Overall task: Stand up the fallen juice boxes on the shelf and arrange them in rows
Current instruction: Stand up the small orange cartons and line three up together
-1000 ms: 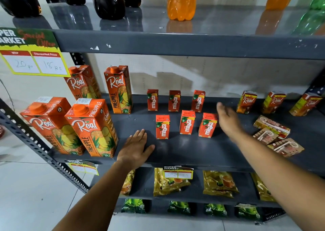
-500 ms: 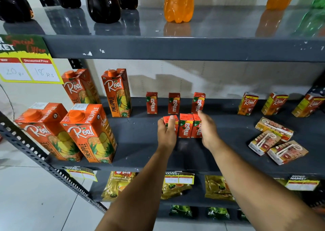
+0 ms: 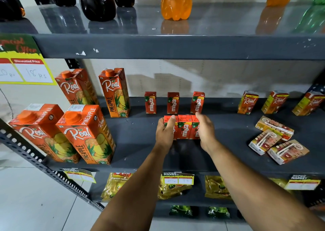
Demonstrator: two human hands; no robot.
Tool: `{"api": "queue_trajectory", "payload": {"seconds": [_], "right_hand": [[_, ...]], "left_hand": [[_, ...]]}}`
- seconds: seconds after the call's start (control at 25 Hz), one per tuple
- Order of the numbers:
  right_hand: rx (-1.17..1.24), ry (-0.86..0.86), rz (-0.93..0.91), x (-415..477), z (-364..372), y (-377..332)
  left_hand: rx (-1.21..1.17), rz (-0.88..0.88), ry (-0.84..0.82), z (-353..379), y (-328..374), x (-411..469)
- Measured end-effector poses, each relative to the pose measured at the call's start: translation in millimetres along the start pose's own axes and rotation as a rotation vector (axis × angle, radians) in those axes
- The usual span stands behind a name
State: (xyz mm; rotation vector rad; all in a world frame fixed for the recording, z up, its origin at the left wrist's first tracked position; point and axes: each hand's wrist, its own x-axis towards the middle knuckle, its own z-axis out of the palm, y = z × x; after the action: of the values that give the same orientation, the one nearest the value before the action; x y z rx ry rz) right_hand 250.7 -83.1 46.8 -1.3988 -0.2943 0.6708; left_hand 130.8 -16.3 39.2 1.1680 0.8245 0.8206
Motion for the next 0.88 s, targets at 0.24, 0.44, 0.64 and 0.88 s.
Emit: {"api": "queue_trajectory", "payload": {"seconds": [0.24,0.44,0.64,0.88], "right_hand": [[-0.015,-0.003,-0.03,-27.4,-10.2,6.1],[-0.01,0.0,-0.05,-51.9,-27.8,15.3],[0.007,-0.092,-0.098,-65.0,-40.4,21.9],[0.028,-0.159,-0.15,-61.0,-48.8,21.1]], "left_hand": [[0.051,0.047,-0.073,-12.3,-1.4,-16.5],[0.102,0.024,-0.152,-23.7,-11.0,-41.8],[0.105,0.023,-0.169,-28.7,-11.6,-53.2],[0.059,0.112,-0.122,-24.7,-15.6,-50.7]]}}
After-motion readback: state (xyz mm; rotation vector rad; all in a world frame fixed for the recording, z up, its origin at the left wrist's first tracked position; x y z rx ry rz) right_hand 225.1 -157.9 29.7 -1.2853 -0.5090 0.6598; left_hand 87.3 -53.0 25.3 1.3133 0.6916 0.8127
